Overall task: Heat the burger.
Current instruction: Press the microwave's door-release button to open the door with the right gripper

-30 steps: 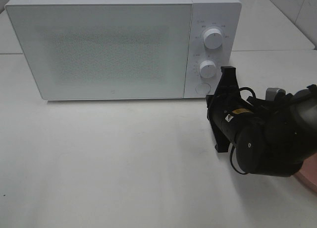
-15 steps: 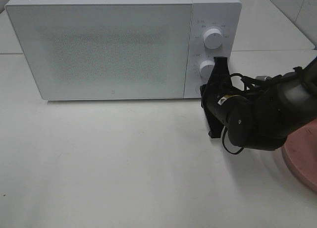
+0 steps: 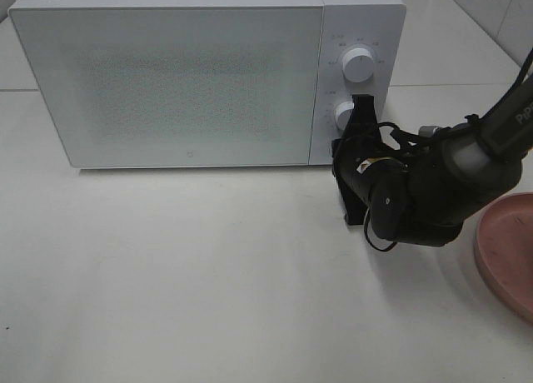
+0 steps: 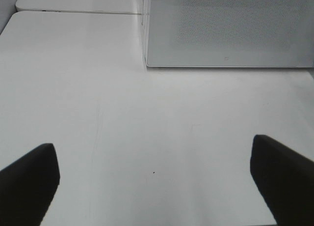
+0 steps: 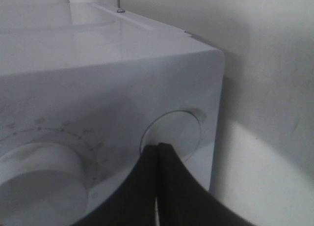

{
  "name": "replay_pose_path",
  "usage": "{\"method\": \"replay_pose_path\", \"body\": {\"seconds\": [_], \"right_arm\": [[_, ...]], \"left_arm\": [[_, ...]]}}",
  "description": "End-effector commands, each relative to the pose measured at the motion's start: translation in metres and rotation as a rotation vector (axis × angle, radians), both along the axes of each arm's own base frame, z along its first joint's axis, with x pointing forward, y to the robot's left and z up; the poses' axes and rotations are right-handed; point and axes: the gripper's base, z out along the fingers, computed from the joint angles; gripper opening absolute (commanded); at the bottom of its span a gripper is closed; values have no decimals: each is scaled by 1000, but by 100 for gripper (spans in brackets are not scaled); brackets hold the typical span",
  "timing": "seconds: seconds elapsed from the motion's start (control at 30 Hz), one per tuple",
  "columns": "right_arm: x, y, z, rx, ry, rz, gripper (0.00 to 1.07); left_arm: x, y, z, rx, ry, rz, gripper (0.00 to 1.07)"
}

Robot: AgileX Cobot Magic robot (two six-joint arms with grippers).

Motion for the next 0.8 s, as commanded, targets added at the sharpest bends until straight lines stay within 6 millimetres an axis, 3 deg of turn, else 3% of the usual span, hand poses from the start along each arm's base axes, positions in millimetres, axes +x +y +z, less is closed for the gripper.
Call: {"method": "replay_pose_path", "body": {"seconds": [0.03,0.8], "right_arm": [[3,-1,0,-7,-11,-1,0],[15,-6,2,-18,-72,-51,0]], "left_arm": [[-3,-1,-1,-9,-28,-5,98],[-3,-1,-1,-9,-28,-5,98]]}}
